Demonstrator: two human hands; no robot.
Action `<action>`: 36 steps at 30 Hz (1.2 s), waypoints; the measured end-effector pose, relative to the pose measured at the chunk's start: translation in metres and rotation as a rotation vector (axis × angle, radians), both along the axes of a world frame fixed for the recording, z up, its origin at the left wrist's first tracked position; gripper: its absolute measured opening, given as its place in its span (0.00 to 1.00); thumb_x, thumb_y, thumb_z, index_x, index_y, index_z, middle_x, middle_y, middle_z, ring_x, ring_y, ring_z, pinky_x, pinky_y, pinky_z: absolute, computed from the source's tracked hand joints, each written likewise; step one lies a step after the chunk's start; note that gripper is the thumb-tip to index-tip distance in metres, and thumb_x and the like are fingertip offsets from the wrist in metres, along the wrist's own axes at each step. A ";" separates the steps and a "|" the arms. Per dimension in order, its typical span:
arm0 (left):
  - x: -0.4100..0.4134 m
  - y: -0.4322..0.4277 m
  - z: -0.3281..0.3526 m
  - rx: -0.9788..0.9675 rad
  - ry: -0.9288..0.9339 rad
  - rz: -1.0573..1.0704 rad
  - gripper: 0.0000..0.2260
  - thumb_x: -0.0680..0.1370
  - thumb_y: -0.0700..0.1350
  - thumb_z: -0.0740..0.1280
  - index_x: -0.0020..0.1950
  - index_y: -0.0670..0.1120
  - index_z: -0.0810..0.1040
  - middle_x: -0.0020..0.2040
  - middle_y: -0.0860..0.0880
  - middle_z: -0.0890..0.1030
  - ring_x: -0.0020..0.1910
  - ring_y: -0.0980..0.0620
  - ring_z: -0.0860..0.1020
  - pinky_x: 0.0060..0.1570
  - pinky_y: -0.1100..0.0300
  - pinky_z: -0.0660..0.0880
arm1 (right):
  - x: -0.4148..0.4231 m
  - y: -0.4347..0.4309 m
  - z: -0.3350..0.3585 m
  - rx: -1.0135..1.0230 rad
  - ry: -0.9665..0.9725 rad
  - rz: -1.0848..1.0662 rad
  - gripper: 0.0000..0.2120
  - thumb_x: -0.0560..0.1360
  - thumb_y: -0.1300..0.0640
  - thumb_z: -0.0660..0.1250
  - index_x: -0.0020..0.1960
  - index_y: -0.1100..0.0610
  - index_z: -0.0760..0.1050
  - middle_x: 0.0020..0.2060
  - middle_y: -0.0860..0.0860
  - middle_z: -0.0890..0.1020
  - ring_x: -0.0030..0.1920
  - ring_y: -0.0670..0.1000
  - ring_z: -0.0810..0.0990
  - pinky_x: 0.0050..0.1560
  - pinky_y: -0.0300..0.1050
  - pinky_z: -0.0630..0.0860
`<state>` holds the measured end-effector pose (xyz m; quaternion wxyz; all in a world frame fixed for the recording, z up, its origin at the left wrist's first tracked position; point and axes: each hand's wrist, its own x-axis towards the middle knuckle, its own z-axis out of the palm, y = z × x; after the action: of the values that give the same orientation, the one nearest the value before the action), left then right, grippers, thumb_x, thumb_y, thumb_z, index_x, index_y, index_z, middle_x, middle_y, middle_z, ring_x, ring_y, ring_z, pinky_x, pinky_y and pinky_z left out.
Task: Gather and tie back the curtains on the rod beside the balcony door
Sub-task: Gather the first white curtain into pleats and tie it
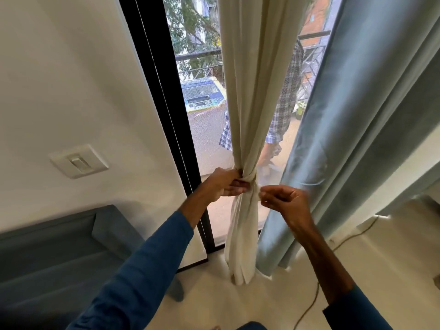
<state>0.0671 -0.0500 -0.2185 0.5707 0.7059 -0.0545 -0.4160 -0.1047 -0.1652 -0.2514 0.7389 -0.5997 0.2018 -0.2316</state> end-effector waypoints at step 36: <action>-0.008 0.014 0.000 0.151 -0.779 -0.186 0.14 0.67 0.57 0.69 0.46 0.50 0.81 0.38 0.49 0.83 0.34 0.49 0.81 0.43 0.47 0.83 | 0.015 -0.057 0.032 -0.360 0.226 -0.089 0.06 0.73 0.63 0.76 0.49 0.56 0.85 0.38 0.56 0.86 0.37 0.50 0.79 0.38 0.42 0.78</action>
<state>0.0594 -0.0363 -0.2190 0.4138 0.8428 -0.2993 -0.1700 -0.0892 -0.2219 -0.2198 0.5815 -0.7348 0.2649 -0.2274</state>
